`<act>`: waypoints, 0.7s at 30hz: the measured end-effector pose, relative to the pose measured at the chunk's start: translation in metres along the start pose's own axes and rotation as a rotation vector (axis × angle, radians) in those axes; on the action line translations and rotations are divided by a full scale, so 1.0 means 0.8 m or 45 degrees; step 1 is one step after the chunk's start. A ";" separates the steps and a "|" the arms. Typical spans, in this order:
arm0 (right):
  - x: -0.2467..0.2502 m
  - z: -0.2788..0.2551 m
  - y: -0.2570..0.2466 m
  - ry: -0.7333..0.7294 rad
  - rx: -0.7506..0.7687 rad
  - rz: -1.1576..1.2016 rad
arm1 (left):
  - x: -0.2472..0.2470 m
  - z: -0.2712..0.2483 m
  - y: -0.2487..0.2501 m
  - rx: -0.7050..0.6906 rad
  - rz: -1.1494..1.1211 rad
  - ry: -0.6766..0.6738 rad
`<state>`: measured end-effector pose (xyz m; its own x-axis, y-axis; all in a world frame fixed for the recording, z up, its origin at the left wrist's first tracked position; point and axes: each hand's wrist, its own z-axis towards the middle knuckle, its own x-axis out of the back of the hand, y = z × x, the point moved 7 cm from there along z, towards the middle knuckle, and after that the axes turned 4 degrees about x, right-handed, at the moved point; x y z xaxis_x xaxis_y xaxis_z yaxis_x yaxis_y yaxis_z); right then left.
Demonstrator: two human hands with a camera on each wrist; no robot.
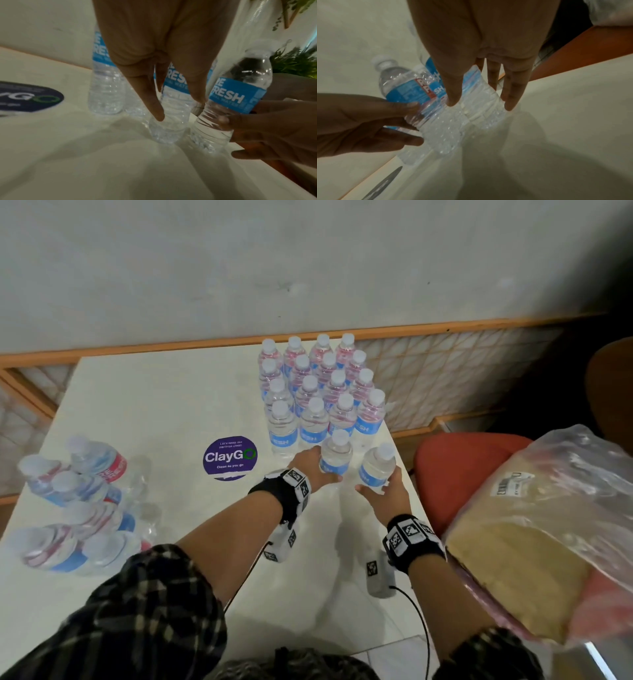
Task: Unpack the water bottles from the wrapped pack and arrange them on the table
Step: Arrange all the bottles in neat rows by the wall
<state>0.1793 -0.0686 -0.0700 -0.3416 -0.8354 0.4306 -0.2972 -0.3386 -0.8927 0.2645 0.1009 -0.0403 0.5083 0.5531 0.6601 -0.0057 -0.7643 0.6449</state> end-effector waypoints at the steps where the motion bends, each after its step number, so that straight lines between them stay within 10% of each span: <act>1: -0.002 0.004 0.002 0.005 0.022 -0.011 | -0.007 0.005 0.001 0.016 0.001 -0.009; 21: 0.000 0.060 0.022 -0.079 -0.020 0.067 | -0.046 0.045 -0.002 0.205 -0.073 0.059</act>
<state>0.2171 -0.0958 -0.0920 -0.3010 -0.8774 0.3736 -0.2941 -0.2872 -0.9116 0.2769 0.0702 -0.0795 0.4633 0.6094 0.6434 0.1624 -0.7721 0.6144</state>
